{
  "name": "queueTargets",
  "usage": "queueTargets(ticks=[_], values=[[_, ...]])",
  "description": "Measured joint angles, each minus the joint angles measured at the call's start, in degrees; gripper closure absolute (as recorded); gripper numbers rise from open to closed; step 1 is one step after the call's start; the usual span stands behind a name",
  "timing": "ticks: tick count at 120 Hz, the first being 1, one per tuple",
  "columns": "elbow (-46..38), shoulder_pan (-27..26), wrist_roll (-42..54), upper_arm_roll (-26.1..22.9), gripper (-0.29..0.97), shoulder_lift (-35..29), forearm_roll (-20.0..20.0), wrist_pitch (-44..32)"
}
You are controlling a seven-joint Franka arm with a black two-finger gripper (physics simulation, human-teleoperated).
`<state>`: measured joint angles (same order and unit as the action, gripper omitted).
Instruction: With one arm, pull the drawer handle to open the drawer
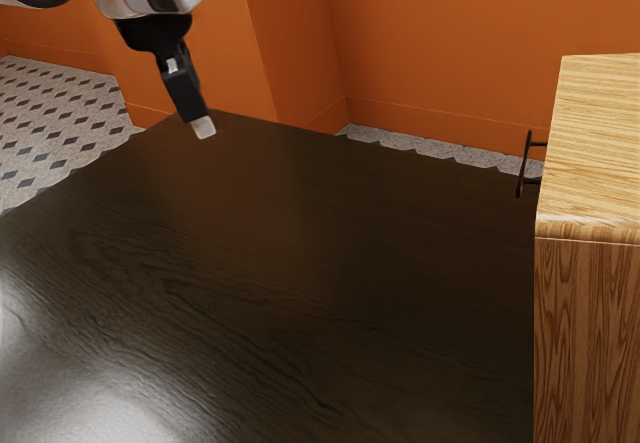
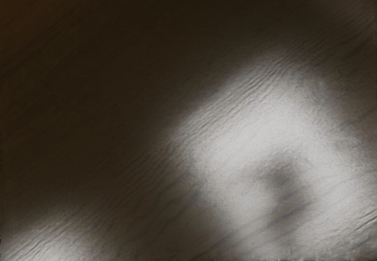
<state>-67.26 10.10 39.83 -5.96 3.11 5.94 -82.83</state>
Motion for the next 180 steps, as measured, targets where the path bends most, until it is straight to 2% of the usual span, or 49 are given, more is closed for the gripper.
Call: queueTargets(ticks=[42, 56, 70, 99, 108, 116, 129, 160, 180], values=[[0.6, -0.6, 5.8, -0.5, 0.00, -0.8, -0.3, 0.0], [0.1, -1.2, 11.1, -0.5, 0.00, -6.0, -2.0, 0.5], [0.6, -2.8, 19.2, -1.2, 0.00, -5.1, -4.2, 0.5], [0.3, -6.2, 35.5, -2.5, 0.00, -6.8, -5.0, 0.2], [-0.1, -5.4, 40.3, -6.4, 0.00, -7.1, -3.2, -0.4], [-0.3, -6.9, 44.3, -9.2, 0.00, -7.0, -1.7, -1.2], [-1.4, -9.0, 50.9, -11.8, 0.00, -7.0, -1.8, -4.0], [-2.8, -6.8, 65.4, -12.4, 0.00, -8.7, -2.0, -7.3], [-4.4, -8.6, 73.3, -12.5, 0.00, -10.2, -3.7, -9.1]])
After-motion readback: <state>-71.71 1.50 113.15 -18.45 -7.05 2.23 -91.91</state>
